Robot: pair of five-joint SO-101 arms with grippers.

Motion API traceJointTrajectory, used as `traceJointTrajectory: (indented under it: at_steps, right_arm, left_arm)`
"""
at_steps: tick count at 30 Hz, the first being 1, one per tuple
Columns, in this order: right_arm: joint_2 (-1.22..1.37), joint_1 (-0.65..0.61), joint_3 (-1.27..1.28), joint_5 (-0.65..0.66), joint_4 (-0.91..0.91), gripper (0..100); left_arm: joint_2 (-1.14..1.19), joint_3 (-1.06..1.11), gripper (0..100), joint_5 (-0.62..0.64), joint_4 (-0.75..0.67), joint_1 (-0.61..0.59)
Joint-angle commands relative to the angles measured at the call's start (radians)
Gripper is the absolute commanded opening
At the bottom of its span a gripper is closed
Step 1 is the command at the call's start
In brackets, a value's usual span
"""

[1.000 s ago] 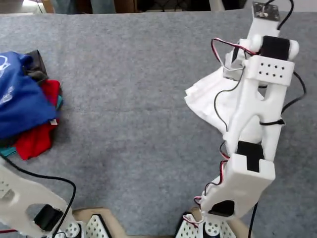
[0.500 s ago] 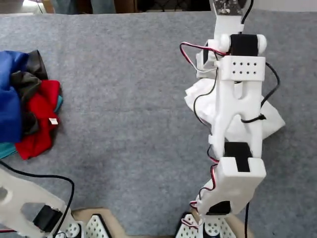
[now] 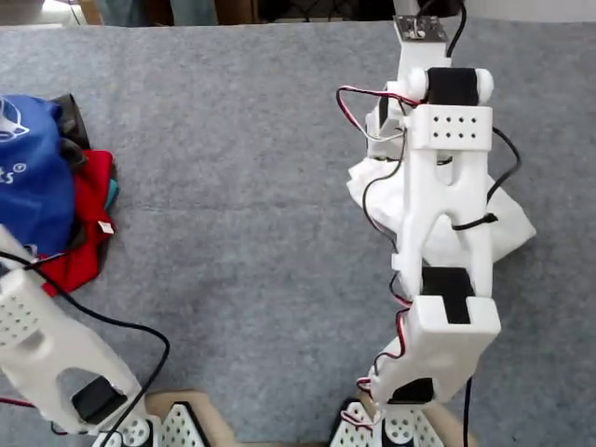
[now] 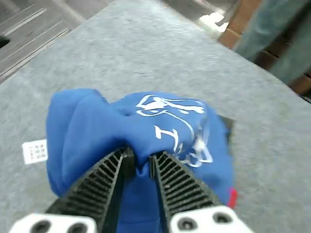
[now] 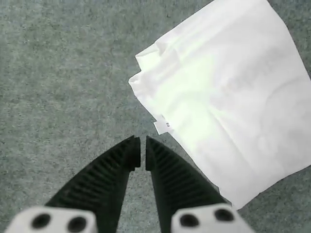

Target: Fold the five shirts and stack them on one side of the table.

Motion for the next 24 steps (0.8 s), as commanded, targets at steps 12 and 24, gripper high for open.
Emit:
traceJointTrajectory:
  at_steps: [12,24]
  right_arm:
    - [-0.051,-0.017,-0.001,0.012,-0.055,3.4]
    - [-0.048,-0.068,0.007,0.068,-0.057,3.5]
  left_arm:
    - [-0.549,0.725,3,-0.003,-0.052,0.358]
    - [-0.445,0.947,3,-0.117,-0.284,0.173]
